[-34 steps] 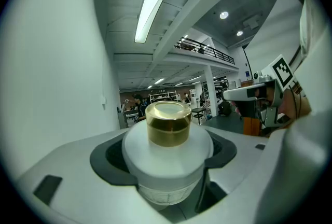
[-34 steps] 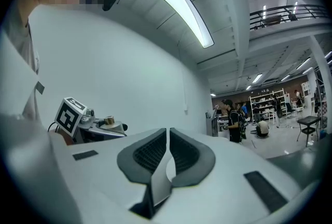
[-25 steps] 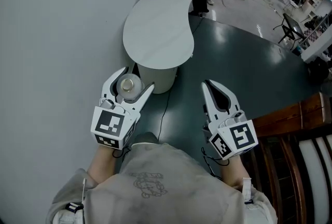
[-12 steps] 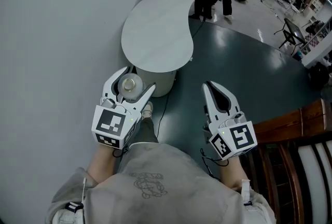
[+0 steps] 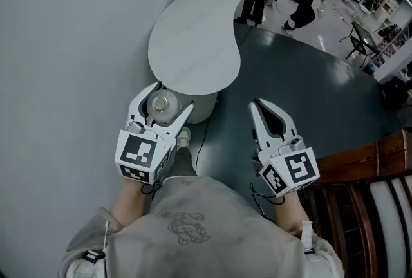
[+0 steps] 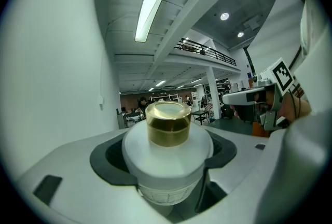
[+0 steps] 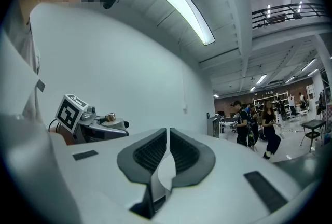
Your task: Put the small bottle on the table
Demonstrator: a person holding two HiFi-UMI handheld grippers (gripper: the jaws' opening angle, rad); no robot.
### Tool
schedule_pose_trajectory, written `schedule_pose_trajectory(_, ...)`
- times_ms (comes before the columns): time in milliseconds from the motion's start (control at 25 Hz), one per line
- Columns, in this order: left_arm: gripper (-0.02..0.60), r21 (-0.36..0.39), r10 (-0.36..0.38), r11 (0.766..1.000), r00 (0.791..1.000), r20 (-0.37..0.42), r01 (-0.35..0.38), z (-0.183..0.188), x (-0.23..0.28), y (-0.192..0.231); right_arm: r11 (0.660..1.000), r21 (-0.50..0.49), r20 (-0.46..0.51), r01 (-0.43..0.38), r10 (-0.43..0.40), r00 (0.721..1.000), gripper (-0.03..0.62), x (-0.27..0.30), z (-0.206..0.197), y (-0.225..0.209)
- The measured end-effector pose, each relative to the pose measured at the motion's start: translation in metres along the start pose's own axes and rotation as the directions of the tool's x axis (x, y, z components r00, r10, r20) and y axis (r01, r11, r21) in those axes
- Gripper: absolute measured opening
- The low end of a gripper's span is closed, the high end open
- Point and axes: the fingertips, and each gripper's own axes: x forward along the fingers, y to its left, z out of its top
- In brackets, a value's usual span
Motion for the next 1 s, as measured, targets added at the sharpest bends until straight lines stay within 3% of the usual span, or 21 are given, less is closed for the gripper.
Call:
schedule_pose_trajectory(640, 0.342, -0.016, -0.064, 0.998, 0.997, -0.047, 0.063, -0.018, 0.083, 0.055, 0.999, 0.029, -0.058, 0.026, -0.024, 0.998, 0.04, 0.089, -0.024, -0.042)
schedule_pose_trajectory(1000, 0.342, -0.043, -0.122, 0.992, 0.988, -0.092, 0.118, 0.004, 0.093, 0.154, 0.996, 0.059, -0.094, 0.072, -0.066, 0.993, 0.039, 0.183, 0.015, -0.016)
